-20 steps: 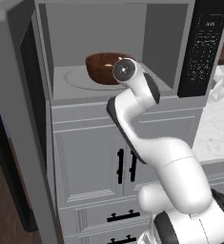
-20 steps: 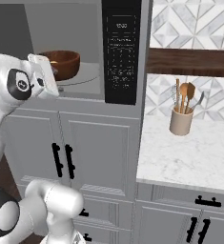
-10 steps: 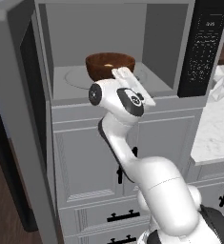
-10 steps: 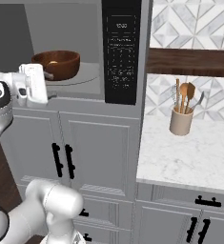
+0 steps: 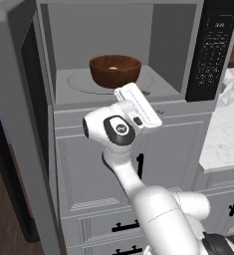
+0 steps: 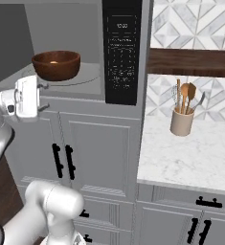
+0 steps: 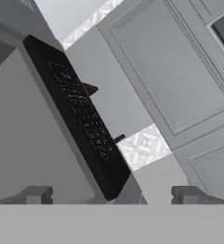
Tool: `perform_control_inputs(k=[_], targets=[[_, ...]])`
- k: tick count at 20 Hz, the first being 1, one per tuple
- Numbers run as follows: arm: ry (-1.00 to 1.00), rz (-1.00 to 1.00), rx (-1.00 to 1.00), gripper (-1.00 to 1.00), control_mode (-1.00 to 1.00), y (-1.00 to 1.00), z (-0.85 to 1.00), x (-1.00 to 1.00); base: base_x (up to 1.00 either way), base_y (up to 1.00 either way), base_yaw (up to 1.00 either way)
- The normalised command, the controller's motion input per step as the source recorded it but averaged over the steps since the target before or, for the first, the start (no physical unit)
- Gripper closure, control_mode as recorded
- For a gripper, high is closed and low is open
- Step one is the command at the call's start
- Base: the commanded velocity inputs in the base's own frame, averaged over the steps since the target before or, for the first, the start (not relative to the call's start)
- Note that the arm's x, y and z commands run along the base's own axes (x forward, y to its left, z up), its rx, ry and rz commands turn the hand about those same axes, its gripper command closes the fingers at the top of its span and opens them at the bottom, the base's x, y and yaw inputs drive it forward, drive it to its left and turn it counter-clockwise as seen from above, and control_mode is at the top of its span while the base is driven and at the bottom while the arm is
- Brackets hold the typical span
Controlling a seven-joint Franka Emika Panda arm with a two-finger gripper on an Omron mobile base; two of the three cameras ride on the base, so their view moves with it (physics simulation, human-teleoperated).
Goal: Pick the squash from the sink and place it in the bowl. Then pick the bowl and place it in the microwave. Then close the microwave door and press the start button.
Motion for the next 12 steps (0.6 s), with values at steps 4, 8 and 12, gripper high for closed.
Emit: perform_control_inputs(k=[4, 8, 12], targets=[[-0.1, -0.2, -0.29, -1.0, -1.0, 0.11, -0.18, -0.4, 0.0, 0.0, 0.0], [-0.09, -0.18, -0.32, -1.0, -1.0, 0.27, -0.17, -0.35, 0.0, 0.0, 0.0], [-0.1, -0.16, -0.32, -1.0, -1.0, 0.44, -0.11, -0.42, 0.0, 0.0, 0.0]])
